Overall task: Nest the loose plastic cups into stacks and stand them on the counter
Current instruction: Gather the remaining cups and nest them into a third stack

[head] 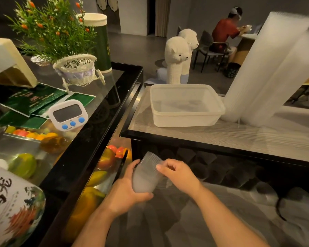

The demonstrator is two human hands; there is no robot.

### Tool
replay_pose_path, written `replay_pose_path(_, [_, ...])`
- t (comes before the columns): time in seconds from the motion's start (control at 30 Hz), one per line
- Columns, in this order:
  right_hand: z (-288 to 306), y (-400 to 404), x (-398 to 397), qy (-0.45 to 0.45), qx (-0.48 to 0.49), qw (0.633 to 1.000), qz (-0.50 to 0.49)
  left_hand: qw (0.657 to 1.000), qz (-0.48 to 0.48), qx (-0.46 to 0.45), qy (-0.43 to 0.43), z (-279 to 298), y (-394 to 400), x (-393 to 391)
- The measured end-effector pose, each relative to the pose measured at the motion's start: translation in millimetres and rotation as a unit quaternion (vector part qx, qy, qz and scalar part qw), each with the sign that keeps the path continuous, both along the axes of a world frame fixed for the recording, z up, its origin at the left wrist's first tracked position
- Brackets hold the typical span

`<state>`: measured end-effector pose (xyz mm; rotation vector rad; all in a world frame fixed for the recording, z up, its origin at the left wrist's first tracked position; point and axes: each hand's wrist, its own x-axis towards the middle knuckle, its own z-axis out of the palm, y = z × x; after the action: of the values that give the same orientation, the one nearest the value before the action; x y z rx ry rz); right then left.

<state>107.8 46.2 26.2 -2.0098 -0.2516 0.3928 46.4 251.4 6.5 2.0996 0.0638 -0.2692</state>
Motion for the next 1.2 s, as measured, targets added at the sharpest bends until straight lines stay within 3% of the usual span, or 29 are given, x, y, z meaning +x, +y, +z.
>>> replay_pose_path(0.23, [12,5,-9,-0.098,-0.145,0.972,0.159,0.998,-0.020,0.053,-0.022,0,2,-1])
replay_pose_path(0.33, [8,10,-15,-0.066,-0.175,0.958,0.217,0.996,-0.024,0.081,-0.016,-4,4,-1])
replay_pose_path(0.43, [-14,12,-11,0.029,-0.067,0.991,0.114,0.995,-0.018,0.099,-0.005,-10,8,1])
replay_pose_path(0.5, [-38,12,3,0.002,-0.117,0.993,0.009,0.997,0.002,0.080,0.009,-12,9,3])
replay_pose_path(0.6, [-63,15,22,-0.001,-0.284,0.958,0.046,0.998,0.029,0.049,0.021,-14,11,6])
replay_pose_path(0.8, [-81,34,31,0.014,-0.402,0.887,0.228,0.998,0.055,0.013,0.032,-13,9,6])
replay_pose_path(0.9, [-84,37,28,-0.001,-0.418,0.876,0.240,0.997,0.060,0.014,0.038,-15,10,6])
replay_pose_path(1.03, [-89,21,25,0.006,-0.375,0.913,0.161,0.997,0.055,0.013,0.045,-18,9,5])
replay_pose_path(1.2, [-59,-8,6,-0.009,-0.255,0.967,-0.009,0.998,0.030,0.029,0.044,-17,8,3])
